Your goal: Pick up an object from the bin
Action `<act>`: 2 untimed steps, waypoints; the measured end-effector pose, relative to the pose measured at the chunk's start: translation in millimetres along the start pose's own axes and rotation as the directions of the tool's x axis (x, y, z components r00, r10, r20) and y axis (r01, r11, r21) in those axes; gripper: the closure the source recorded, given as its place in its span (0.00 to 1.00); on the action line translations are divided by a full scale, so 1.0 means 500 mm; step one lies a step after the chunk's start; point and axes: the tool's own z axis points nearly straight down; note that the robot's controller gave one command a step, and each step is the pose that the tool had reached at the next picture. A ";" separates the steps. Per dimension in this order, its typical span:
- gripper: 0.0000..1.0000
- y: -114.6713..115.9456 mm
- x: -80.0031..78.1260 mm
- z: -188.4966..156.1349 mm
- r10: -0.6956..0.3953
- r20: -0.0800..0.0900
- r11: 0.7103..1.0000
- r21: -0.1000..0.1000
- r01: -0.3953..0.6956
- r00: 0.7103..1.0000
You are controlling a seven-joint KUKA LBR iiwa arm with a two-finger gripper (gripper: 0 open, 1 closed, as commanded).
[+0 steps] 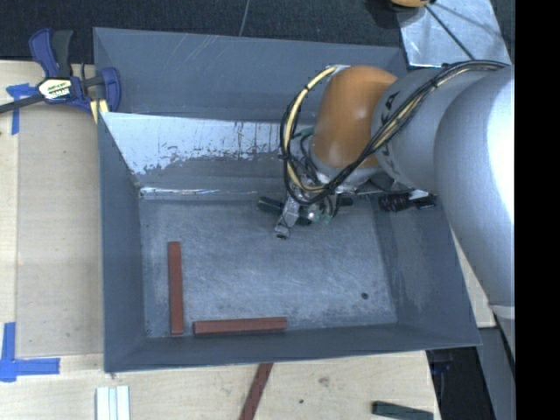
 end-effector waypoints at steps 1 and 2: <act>1.00 -0.001 0.001 -0.006 0.000 -0.001 1.000 0.001 0.000 1.000; 1.00 -0.003 0.004 -0.034 0.000 -0.007 1.000 0.003 0.000 1.000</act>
Offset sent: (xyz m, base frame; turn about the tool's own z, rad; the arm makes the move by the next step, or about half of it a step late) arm 0.0000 -0.0001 0.0668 0.0000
